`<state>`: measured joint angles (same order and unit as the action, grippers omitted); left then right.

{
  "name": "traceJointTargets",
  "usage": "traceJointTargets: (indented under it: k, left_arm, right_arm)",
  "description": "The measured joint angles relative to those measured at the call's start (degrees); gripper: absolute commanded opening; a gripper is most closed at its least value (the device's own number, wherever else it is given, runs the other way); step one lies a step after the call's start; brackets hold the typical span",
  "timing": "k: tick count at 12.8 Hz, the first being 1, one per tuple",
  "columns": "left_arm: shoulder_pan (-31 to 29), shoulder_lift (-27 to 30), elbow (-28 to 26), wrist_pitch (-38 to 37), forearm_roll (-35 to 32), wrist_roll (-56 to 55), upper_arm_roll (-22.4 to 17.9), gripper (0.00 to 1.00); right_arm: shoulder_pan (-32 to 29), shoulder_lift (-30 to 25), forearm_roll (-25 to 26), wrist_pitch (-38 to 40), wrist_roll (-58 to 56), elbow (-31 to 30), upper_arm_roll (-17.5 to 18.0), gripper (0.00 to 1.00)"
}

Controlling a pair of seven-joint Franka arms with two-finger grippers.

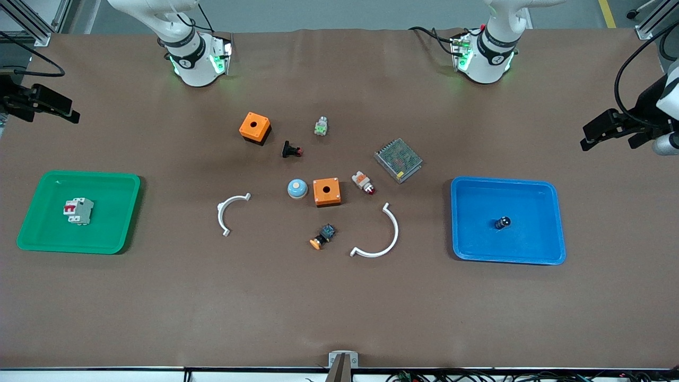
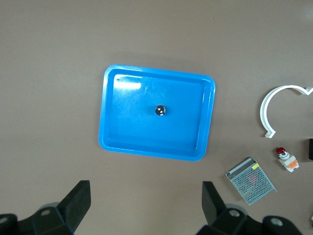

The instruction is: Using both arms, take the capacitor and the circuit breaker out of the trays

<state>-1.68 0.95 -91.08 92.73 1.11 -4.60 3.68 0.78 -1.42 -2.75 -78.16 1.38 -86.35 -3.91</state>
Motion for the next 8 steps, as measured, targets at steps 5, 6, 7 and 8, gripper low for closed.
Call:
traceJointTargets:
  k: [5,6,7,8]
  left_arm:
    - [-0.1,-0.1,-0.1,-0.2,0.0,0.0,-0.1,1.0]
    - [-0.3,-0.5,-0.4,-1.0,0.0,0.0,-0.2,1.0]
    - [-0.6,-1.3,-0.9,-2.2,0.0,0.0,-0.2,1.0]
    - [-0.9,-2.8,-1.3,-2.7,0.0,0.0,-0.2,1.0]
  right_arm:
    - [0.0,-0.7,0.0,-0.1,-0.1,-0.8,0.0,1.0]
    - [0.0,-1.3,0.0,-0.5,-0.3,-1.5,0.0,1.0]
    - [0.0,-1.9,0.0,-1.0,-0.9,-2.3,0.1,1.0]
    - [0.0,-2.4,0.0,-1.3,-1.6,-2.8,0.1,1.0]
